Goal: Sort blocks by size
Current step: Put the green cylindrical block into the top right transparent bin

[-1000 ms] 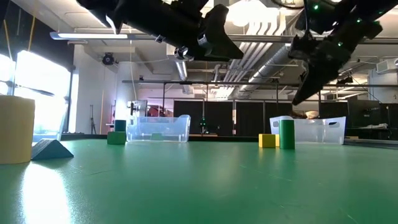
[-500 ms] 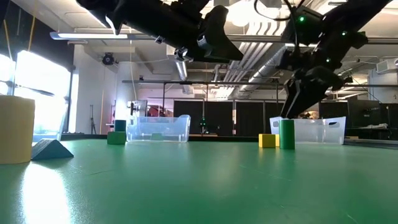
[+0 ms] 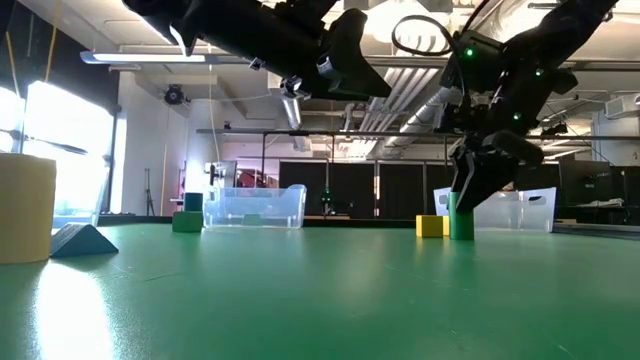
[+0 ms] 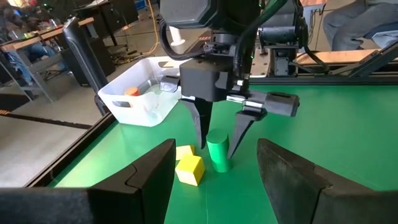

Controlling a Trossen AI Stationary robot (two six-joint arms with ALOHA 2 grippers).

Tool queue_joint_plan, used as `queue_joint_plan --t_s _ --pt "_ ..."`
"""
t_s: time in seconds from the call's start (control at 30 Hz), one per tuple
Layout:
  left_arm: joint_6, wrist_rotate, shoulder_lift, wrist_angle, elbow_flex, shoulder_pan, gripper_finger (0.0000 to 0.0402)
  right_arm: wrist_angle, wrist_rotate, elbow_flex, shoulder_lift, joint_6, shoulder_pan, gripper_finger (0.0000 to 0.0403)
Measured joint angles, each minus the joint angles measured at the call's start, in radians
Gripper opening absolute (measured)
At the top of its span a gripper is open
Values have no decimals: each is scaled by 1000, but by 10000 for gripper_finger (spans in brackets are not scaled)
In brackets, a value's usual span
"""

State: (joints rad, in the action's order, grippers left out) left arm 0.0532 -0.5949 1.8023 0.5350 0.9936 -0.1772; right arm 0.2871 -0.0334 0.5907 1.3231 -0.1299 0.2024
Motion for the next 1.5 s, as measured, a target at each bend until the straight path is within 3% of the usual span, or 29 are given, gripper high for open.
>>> queue_joint_plan --t_s 0.17,0.37,0.5,0.63,0.77,0.97,1.2,1.33,1.5 --pt "0 0 0 -4 0 0 210 -21 2 0 3 44 0 130" --pt "-16 0 0 -16 0 0 210 -65 -52 0 2 101 -2 129" --pt "-16 0 0 -16 0 0 210 -122 -161 0 -37 131 -2 129" --pt "-16 0 0 -19 0 0 210 -160 -345 0 -111 135 2 129" --pt "-18 5 0 -18 0 -1 210 -142 -491 0 -191 123 66 129" --pt "-18 9 0 -13 0 -1 210 -47 -379 36 -243 145 324 129" --pt "-17 9 0 -12 0 -1 210 115 -176 154 -162 156 659 131" --pt "-17 8 0 -12 0 -1 210 172 -103 200 -90 157 761 138" --pt "-17 8 0 -13 0 0 210 182 -40 207 -1 151 809 138"
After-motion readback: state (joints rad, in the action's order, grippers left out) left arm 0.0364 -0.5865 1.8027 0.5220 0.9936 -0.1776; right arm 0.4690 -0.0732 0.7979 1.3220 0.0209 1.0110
